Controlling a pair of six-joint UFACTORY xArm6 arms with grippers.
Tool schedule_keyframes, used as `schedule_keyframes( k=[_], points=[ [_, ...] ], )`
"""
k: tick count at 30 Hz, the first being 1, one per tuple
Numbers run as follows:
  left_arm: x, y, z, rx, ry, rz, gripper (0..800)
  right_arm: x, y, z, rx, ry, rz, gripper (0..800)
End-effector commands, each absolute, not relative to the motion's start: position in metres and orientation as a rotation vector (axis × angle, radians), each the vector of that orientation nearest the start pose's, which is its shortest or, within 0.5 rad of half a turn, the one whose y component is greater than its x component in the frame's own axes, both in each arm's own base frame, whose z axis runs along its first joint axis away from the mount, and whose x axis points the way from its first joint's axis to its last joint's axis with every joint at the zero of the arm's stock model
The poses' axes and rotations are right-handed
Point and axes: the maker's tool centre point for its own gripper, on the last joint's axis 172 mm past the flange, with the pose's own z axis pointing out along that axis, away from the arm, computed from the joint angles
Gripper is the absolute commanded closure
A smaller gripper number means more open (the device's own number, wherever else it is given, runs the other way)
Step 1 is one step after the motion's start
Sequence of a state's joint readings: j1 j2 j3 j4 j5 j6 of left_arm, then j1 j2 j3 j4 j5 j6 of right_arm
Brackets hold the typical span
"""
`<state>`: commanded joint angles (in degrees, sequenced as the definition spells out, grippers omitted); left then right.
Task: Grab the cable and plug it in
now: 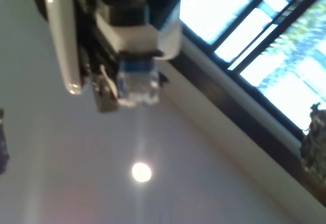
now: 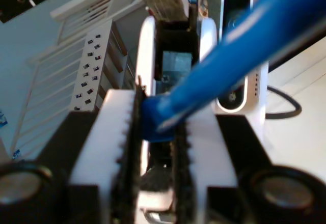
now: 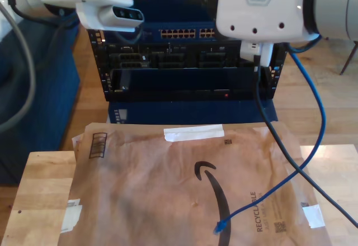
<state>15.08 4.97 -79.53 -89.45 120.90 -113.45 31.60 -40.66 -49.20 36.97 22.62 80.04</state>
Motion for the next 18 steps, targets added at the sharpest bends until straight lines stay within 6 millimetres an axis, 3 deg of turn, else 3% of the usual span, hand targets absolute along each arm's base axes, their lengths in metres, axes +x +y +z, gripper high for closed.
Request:
schedule_keyframes(
  k=[3,8,11,14,18],
  points=[
    [0.427,-0.149,0.508,1.081,1.742,-1.725,3,0.407,0.261,0.555,-1.533,1.217,-0.128,799],
    [0.441,-0.108,0.440,1.241,1.984,-1.379,3,0.433,0.186,0.507,-1.546,1.466,-0.083,799],
    [0.449,-0.074,0.410,1.355,2.036,-1.169,3,0.428,0.176,0.477,-1.577,1.597,0.030,799],
    [0.439,-0.046,0.386,1.505,2.064,-1.046,3,0.425,0.154,0.448,-1.622,1.713,0.058,799],
    [0.419,-0.005,0.370,1.656,2.138,-0.889,3,0.427,0.128,0.405,-1.645,1.896,0.064,799]
  ],
)
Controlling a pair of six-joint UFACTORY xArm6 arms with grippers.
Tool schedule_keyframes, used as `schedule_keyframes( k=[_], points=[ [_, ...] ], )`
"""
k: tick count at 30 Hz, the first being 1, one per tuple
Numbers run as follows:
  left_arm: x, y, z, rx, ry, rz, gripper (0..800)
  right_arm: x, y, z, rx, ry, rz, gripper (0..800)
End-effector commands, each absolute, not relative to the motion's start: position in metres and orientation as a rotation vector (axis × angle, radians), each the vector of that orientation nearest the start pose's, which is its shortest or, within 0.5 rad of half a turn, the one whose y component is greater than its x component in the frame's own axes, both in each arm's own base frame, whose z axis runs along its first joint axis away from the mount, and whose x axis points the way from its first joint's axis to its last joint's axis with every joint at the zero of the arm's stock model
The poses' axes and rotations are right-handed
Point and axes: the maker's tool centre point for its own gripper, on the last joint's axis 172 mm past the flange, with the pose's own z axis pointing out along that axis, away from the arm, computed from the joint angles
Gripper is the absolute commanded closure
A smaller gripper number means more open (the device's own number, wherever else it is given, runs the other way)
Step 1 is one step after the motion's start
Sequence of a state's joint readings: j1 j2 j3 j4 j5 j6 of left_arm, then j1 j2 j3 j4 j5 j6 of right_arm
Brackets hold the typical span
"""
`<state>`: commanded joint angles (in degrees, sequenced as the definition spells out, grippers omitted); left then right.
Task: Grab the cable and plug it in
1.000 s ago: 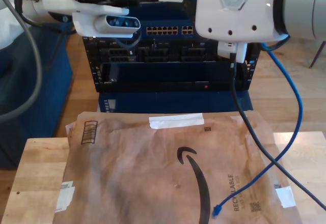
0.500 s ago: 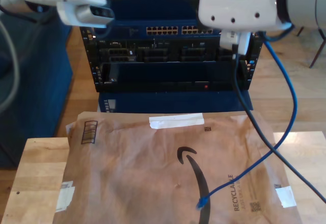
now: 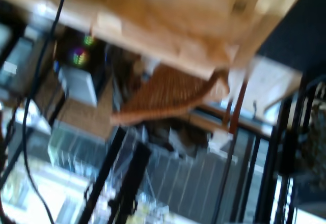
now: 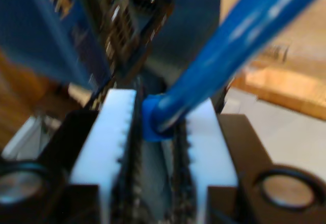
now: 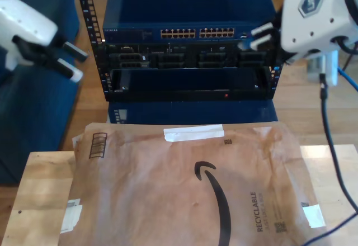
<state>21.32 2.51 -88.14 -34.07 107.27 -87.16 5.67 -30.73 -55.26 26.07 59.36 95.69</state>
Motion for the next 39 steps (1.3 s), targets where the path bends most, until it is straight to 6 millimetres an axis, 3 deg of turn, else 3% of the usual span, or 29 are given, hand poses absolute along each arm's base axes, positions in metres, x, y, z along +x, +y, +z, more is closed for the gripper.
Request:
schedule_keyframes(
  k=[5,8,11,14,17,20,23,27,29,32,39],
  points=[
    [0.355,0.040,0.335,1.871,2.276,-0.777,2,0.420,0.104,0.365,-1.745,2.041,0.020,799],
    [0.303,0.059,0.317,1.952,2.305,-0.764,2,0.418,0.094,0.352,-1.782,2.070,-0.006,799],
    [0.268,0.104,0.268,1.961,2.332,-0.724,2,0.413,0.091,0.339,-1.797,2.089,-0.002,799],
    [0.236,0.167,0.235,1.919,2.383,-0.646,2,0.410,0.088,0.331,-1.817,2.102,-0.011,799],
    [0.187,0.216,0.221,1.933,2.397,-0.640,1,0.406,0.088,0.321,-1.815,2.131,0.002,799],
    [0.129,0.259,0.212,1.840,2.390,-0.586,1,0.408,0.090,0.312,-1.820,2.149,0.014,799],
    [0.073,0.287,0.197,1.819,2.338,-0.491,1,0.407,0.099,0.302,-1.854,2.149,0.037,799],
    [0.012,0.289,0.186,1.792,2.285,-0.458,1,0.396,0.096,0.277,-1.895,2.182,0.051,799],
    [-0.017,0.275,0.176,1.772,2.232,-0.460,1,0.391,0.093,0.265,-1.905,2.200,0.057,799],
    [-0.046,0.241,0.159,1.717,2.165,-0.456,1,0.388,0.094,0.255,-1.908,2.204,0.063,799],
    [-0.034,0.166,0.132,1.680,2.113,-0.498,1,0.372,0.093,0.225,-1.926,2.231,0.090,799]
  ],
)
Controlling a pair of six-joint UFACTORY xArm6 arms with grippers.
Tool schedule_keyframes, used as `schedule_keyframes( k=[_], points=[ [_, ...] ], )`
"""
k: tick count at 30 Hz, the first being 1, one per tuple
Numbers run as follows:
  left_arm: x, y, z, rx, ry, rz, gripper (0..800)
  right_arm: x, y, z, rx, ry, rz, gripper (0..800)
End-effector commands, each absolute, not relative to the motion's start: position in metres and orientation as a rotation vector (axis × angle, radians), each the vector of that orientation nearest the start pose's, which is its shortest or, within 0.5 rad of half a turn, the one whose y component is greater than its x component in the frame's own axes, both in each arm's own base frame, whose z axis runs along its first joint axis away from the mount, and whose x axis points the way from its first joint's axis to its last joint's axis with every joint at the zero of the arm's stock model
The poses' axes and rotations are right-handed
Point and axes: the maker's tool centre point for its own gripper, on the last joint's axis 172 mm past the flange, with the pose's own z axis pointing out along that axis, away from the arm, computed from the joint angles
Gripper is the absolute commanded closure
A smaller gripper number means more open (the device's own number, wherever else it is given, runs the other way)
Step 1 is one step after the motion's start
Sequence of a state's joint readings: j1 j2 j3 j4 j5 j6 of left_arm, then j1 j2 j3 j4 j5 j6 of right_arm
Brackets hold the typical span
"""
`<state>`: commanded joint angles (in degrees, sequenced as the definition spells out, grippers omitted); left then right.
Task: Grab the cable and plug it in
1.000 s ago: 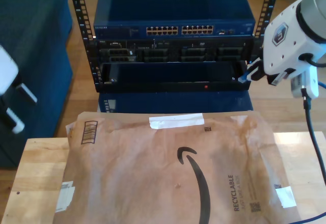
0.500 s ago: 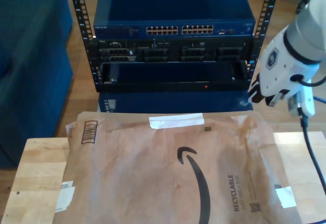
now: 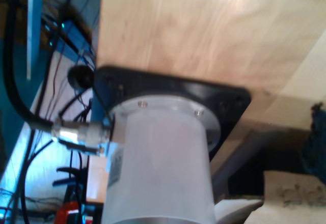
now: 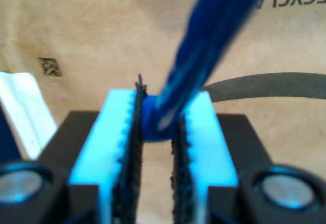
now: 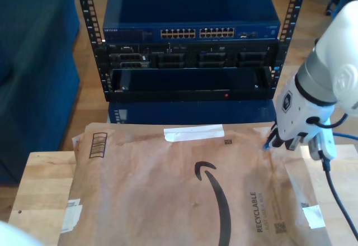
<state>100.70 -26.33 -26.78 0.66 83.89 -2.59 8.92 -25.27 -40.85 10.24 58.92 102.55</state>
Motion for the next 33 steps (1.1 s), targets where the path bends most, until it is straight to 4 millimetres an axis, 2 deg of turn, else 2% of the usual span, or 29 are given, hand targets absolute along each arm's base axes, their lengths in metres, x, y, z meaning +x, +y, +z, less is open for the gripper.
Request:
schedule_keyframes(
  k=[4,7,10,12,14,15,17,19,20,22,24,25,27,29,33],
  points=[
    [-0.029,0.141,0.114,1.648,2.081,-0.536,1,0.371,0.091,0.216,-1.926,2.231,0.082,799],
    [-0.028,0.139,0.094,1.667,2.099,-0.507,1,0.372,0.091,0.212,-1.918,2.229,0.073,799],
    [-0.028,0.143,0.086,1.698,2.129,-0.465,1,0.376,0.092,0.217,-1.900,2.216,0.059,799],
    [-0.027,0.138,0.084,1.707,2.107,-0.469,1,0.379,0.094,0.225,-1.892,2.193,0.032,799],
    [-0.025,0.122,0.074,1.736,2.045,-0.481,1,0.390,0.094,0.228,-1.870,2.170,-0.003,799],
    [-0.024,0.124,0.068,1.767,2.036,-0.457,0,0.395,0.094,0.228,-1.863,2.157,-0.021,799],
    [-0.025,0.132,0.057,1.804,2.061,-0.412,0,0.399,0.094,0.222,-1.854,2.151,-0.032,799],
    [-0.026,0.128,0.052,1.820,2.047,-0.409,0,0.394,0.103,0.214,-1.903,2.121,-0.029,798],
    [-0.025,0.122,0.045,1.834,2.029,-0.411,0,0.392,0.112,0.210,-1.941,2.085,-0.033,799],
    [-0.026,0.123,0.026,1.878,2.054,-0.364,0,0.396,0.115,0.201,-1.963,2.041,-0.061,799],
    [-0.028,0.134,0.021,1.897,2.097,-0.320,0,0.404,0.118,0.205,-1.938,2.019,-0.085,799],
    [-0.026,0.132,0.022,1.879,2.096,-0.321,0,0.406,0.124,0.211,-1.946,1.999,-0.090,799],
    [-0.025,0.128,0.022,1.862,2.090,-0.328,0,0.421,0.143,0.237,-1.944,1.930,-0.117,799],
    [-0.025,0.128,0.022,1.861,2.089,-0.329,0,0.433,0.158,0.243,-1.963,1.901,-0.116,800],
    [-0.025,0.128,0.022,1.861,2.089,-0.329,0,0.458,0.162,0.248,-1.927,1.865,-0.175,800]
  ],
)
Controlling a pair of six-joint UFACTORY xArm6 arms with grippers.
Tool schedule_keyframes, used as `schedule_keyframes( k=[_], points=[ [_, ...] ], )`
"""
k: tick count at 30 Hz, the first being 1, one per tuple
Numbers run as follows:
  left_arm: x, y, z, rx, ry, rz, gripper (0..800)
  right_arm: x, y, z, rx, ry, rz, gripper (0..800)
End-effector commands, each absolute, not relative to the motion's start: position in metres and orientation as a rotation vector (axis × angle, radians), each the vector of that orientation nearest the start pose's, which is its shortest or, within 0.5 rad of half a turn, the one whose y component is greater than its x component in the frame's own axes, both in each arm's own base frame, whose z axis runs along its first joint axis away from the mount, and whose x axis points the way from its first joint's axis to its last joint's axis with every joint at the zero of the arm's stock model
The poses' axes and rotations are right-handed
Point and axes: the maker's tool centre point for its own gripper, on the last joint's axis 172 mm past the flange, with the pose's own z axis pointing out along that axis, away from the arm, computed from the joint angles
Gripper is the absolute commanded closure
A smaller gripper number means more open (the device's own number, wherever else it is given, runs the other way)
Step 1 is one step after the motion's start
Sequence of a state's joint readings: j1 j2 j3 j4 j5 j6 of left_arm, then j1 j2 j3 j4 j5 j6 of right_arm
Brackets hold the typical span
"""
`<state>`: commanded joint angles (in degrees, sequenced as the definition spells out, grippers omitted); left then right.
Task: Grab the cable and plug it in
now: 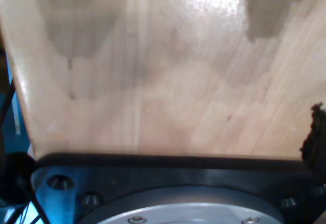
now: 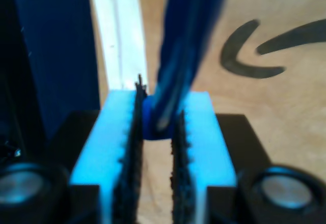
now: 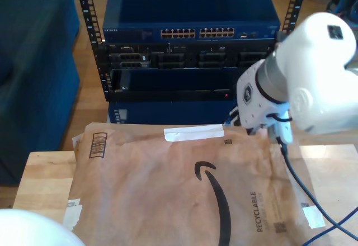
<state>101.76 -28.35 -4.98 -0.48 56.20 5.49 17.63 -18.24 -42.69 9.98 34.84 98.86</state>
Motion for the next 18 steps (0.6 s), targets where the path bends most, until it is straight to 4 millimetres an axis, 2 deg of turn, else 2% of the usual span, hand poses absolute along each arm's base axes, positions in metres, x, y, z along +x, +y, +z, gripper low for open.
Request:
schedule_keyframes(
  k=[3,8,10,16,18],
  points=[
    [-0.025,0.128,0.022,1.861,2.089,-0.329,0,0.478,0.164,0.260,-1.886,1.820,-0.239,800],
    [-0.025,0.128,0.022,1.861,2.089,-0.329,0,0.499,0.159,0.255,-1.880,1.757,-0.349,800],
    [-0.025,0.128,0.022,1.861,2.089,-0.329,0,0.499,0.156,0.248,-1.864,1.749,-0.369,800],
    [-0.025,0.128,0.022,1.861,2.089,-0.329,0,0.501,0.155,0.257,-1.869,1.707,-0.412,800],
    [-0.025,0.128,0.022,1.861,2.089,-0.329,0,0.499,0.154,0.253,-1.911,1.684,-0.439,800]
  ],
)
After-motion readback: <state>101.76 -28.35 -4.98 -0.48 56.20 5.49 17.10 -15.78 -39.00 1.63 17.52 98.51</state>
